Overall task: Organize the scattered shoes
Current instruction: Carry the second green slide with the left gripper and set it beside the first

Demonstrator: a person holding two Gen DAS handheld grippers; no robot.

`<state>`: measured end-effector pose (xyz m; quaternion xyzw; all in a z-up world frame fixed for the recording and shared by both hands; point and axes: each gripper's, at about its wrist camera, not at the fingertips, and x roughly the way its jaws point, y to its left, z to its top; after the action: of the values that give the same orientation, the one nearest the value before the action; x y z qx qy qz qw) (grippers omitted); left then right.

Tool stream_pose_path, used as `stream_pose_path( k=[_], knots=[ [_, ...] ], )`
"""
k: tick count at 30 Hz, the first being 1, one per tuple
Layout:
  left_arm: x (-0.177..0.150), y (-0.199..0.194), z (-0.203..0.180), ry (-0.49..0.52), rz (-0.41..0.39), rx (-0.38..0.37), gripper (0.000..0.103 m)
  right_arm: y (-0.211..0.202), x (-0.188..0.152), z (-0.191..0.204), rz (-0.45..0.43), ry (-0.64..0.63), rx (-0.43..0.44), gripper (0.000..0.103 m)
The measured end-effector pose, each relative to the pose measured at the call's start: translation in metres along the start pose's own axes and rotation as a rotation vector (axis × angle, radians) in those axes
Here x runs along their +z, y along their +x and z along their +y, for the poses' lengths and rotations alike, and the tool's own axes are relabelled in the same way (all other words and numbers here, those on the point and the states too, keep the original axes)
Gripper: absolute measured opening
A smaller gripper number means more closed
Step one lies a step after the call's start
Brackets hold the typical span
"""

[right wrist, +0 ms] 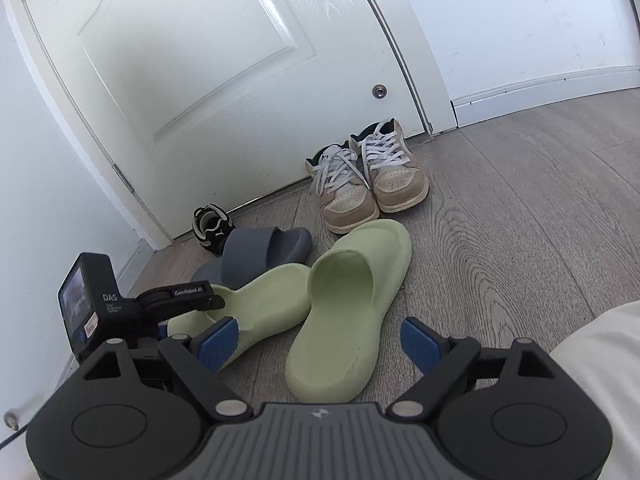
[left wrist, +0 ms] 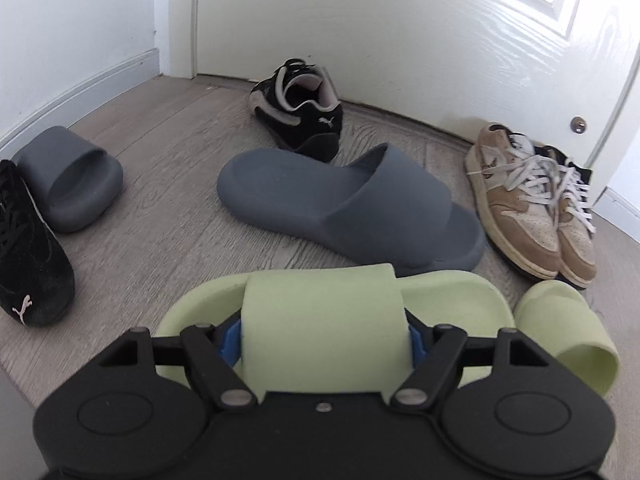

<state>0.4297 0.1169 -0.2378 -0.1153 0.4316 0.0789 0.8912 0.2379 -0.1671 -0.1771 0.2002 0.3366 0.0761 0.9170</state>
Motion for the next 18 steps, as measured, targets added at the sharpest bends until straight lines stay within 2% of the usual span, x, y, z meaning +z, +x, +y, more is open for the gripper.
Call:
stream_pose_path(
  k=[4, 8, 11, 13, 16, 18],
  knots=[
    [0.005, 0.001, 0.01, 0.034, 0.002, 0.067, 0.071, -0.002, -0.002, -0.006, 0.002, 0.013, 0.003, 0.089],
    [0.008, -0.024, 0.015, 0.064, -0.033, 0.02, 0.073, 0.002, -0.002, -0.011, 0.019, 0.032, 0.004, 0.089],
    [0.014, -0.048, 0.021, 0.088, -0.094, -0.02, 0.082, 0.006, 0.0, -0.01, 0.028, 0.008, 0.009, 0.089],
    [0.019, -0.065, 0.029, 0.102, -0.138, -0.056, 0.082, 0.01, 0.004, -0.008, 0.041, -0.042, 0.014, 0.091],
    [0.02, -0.085, 0.048, 0.087, -0.213, -0.068, 0.085, 0.019, 0.013, -0.005, 0.059, -0.127, 0.014, 0.092],
    [0.018, -0.09, 0.064, 0.068, -0.252, -0.026, 0.091, 0.033, 0.023, -0.001, 0.074, -0.229, -0.005, 0.092]
  ],
)
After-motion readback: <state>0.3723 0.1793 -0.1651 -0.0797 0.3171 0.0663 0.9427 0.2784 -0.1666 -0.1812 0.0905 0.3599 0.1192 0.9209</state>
